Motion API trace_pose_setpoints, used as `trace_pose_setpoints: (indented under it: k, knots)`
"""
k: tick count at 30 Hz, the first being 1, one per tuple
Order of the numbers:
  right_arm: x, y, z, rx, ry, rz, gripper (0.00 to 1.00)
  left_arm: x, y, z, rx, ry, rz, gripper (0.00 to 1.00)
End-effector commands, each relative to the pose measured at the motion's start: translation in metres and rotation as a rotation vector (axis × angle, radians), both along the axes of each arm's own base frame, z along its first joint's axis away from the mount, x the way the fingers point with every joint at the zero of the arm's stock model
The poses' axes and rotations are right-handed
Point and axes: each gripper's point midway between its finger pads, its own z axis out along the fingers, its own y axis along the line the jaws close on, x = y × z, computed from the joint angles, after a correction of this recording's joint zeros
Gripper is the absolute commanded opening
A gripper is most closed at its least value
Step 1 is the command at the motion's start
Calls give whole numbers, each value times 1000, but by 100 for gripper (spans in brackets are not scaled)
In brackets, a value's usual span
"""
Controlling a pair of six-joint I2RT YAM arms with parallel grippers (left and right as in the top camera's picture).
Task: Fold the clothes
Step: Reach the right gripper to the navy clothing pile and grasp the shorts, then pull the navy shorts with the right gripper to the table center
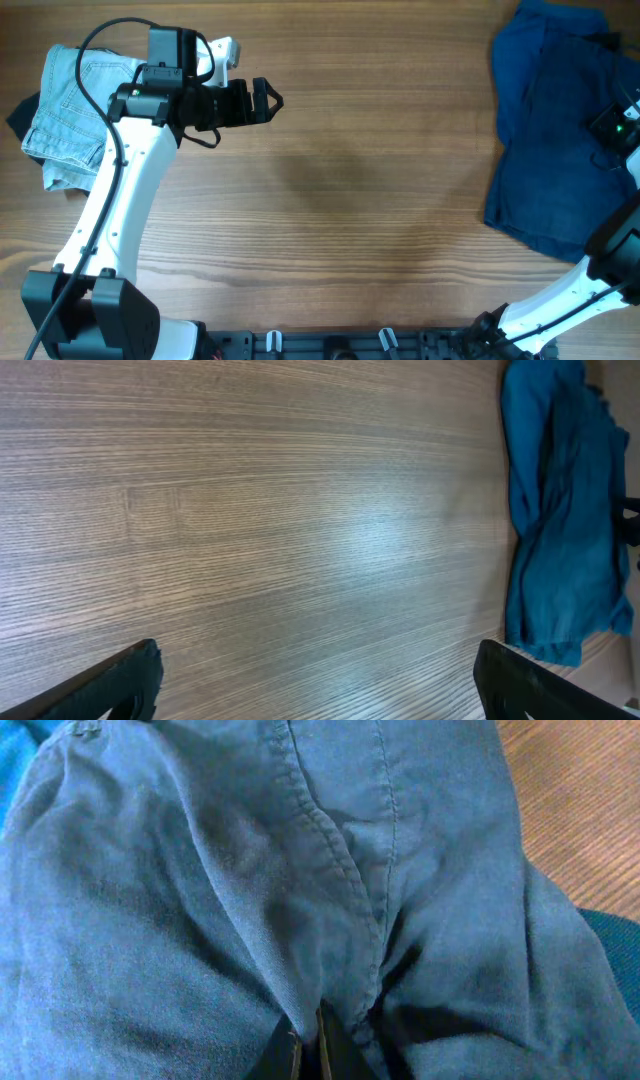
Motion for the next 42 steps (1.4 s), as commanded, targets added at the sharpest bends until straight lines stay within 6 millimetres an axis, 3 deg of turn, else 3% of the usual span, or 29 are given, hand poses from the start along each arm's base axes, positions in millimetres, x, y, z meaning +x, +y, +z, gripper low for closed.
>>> trace_pose_setpoints:
  k: [1, 4, 6, 7, 9, 10, 14, 16, 19, 21, 22, 23, 24, 25, 28, 31, 33, 35, 37, 38, 41, 42]
  knots:
    - [9, -2, 41, 11, -99, -30, 4, 1, -5, 8, -18, -12, -11, 100]
    - [30, 36, 121, 61, -319, 128, 4, 3, -5, 8, -18, -17, -10, 100]
    - [38, 69, 160, 80, -413, 238, 4, 5, -5, 10, -20, -29, -10, 100]
    - [44, 99, 182, 100, -455, 309, 4, 6, -5, 11, -21, -37, -9, 100]
    - [56, 157, 203, 130, -491, 445, 4, 9, -5, 13, -22, -51, -8, 100]
    - [60, 180, 206, 151, -493, 481, 4, 9, -5, 14, -23, -56, -8, 100]
    - [76, 331, 202, 241, -458, 738, 4, 9, 3, 22, -24, -76, 11, 100]
    - [75, 391, 194, 253, -427, 806, 4, 10, 19, 33, -25, -101, 51, 100]
    - [62, 489, 181, 241, -414, 961, 4, 9, 65, 62, -22, -175, 163, 100]
    - [53, 531, 167, 234, -405, 1034, 4, 4, 87, 75, -17, -208, 220, 100]
    - [46, 560, 150, 229, -383, 1082, 5, 0, 100, 81, -13, -214, 255, 100]
    - [41, 576, 139, 236, -364, 1111, 4, -3, 105, 81, -11, -211, 267, 100]
    - [35, 592, 126, 245, -342, 1141, 22, -5, 110, 81, -10, -202, 283, 100]
    - [28, 605, 116, 258, -322, 1171, 61, -6, 113, 79, -10, -194, 290, 100]
    - [11, 623, 127, 289, -352, 1277, 73, -6, 113, 80, -9, -197, 292, 100]
    - [-12, 629, 155, 330, -395, 1399, 71, -3, 114, 82, -9, -210, 291, 100]
    - [-16, 616, 153, 288, -346, 1374, 70, -3, 114, 82, -9, -212, 291, 100]
    - [-1, 581, 133, 180, -235, 1212, 70, -3, 114, 82, -9, -212, 291, 100]
    - [10, 522, 99, 68, -51, 972, 69, -4, 114, 81, -9, -208, 291, 100]
    - [5, 495, 81, 42, 48, 890, 69, -5, 111, 81, -10, -203, 286, 100]
    - [-14, 461, 52, 60, 226, 813, 66, -5, 106, 80, -12, -198, 271, 100]
    - [-33, 449, 34, 73, 340, 796, 38, -5, 100, 79, -13, -197, 255, 100]
